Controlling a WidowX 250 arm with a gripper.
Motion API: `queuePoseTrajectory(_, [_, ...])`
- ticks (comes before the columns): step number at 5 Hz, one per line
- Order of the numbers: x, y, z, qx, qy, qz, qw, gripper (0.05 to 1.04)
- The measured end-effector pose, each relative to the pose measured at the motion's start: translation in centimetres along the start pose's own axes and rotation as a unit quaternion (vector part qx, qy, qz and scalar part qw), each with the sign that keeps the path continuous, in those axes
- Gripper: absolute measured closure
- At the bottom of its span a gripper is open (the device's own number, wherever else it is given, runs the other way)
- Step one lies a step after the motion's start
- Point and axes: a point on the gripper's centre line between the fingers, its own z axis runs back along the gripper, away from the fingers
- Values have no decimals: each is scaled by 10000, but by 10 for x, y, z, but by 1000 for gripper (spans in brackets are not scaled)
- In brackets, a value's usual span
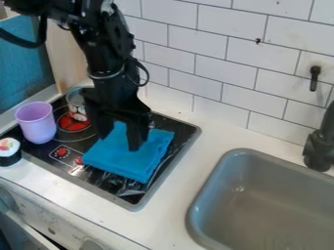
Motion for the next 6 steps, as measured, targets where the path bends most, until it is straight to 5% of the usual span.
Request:
queuePoseTrajectory(4, [6,21,-42,71,874,77,9961,83])
queuePoseTrajectory(5, [4,25,-57,-126,1241,249,9919,83])
queuePoseTrajectory(6, [10,26,-64,-144,1291,290,9911,83])
